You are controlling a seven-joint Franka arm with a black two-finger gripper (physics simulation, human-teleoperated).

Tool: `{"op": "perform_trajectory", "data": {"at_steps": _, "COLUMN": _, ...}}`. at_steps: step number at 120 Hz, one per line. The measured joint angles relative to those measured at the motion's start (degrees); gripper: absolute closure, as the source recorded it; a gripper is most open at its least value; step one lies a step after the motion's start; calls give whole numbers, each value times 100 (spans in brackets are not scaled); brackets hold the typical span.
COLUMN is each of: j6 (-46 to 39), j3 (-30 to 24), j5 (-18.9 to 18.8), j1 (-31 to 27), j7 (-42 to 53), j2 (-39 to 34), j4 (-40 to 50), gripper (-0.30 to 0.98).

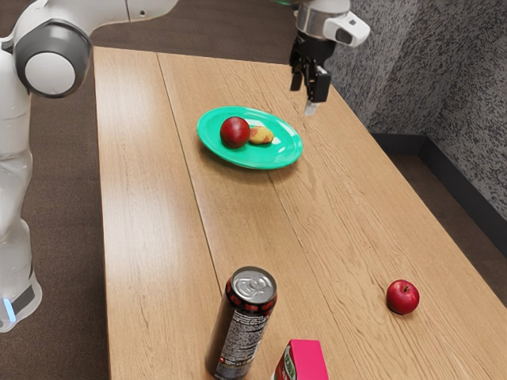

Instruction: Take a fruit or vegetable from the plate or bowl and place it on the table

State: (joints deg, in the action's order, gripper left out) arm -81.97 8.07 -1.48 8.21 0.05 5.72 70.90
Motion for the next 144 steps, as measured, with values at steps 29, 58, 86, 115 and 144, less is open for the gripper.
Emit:
{"op": "perform_trajectory", "data": {"at_steps": 29, "j6": 53, "j3": 7, "j5": -18, "j1": -35, "j7": -3, "j2": 4, "j4": -28, "gripper": 0}}
{"op": "perform_trajectory", "data": {"at_steps": 58, "j6": 139, "j3": 19, "j5": -151, "j1": -58, "j7": 1441, "j2": 5, "j4": -63, "gripper": 0}}
{"op": "perform_trajectory", "data": {"at_steps": 86, "j6": 359, "j3": 1, "j5": -416, "j1": -45, "j7": 4421, "j2": 70, "j4": -178, "gripper": 0}}
{"op": "perform_trajectory", "data": {"at_steps": 115, "j6": 523, "j3": -7, "j5": -650, "j1": -31, "j7": 6935, "j2": 321, "j4": -168, "gripper": 0}}
{"op": "perform_trajectory", "data": {"at_steps": 144, "j6": 554, "j3": -116, "j5": -556, "j1": -3, "j7": 8522, "j2": 698, "j4": -306, "gripper": 1}}
